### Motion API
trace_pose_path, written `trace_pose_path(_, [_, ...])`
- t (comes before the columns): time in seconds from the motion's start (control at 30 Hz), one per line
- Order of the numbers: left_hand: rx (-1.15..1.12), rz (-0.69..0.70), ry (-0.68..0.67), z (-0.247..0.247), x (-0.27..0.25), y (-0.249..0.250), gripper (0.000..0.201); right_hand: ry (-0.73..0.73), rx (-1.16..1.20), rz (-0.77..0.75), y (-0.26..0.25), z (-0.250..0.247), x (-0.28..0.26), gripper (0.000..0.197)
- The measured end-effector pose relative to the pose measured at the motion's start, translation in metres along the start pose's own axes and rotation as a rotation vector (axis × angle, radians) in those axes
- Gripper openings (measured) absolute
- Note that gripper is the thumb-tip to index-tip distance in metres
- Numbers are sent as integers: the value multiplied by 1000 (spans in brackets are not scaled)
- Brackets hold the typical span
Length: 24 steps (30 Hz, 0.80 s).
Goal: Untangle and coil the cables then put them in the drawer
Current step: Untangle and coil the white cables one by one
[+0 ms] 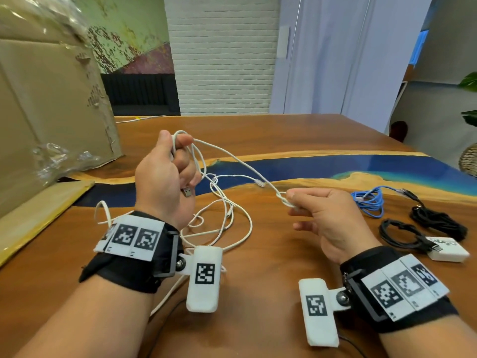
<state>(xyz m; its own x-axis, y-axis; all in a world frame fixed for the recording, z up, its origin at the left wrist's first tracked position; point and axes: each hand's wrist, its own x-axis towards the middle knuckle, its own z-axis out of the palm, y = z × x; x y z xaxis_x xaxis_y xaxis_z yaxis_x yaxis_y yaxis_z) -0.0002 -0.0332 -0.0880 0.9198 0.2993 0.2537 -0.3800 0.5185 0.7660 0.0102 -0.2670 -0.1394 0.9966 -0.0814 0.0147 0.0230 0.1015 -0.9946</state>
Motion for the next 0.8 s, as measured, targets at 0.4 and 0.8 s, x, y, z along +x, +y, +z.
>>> trace_pose_path(0.4, [579, -278, -345, 12, -19, -20, 53, -305, 169, 55, -1, 16, -16, 13])
trace_pose_path(0.8, [888, -309, -622, 15, -28, -29, 31, -314, 29, -32, 1, 19, -19, 17])
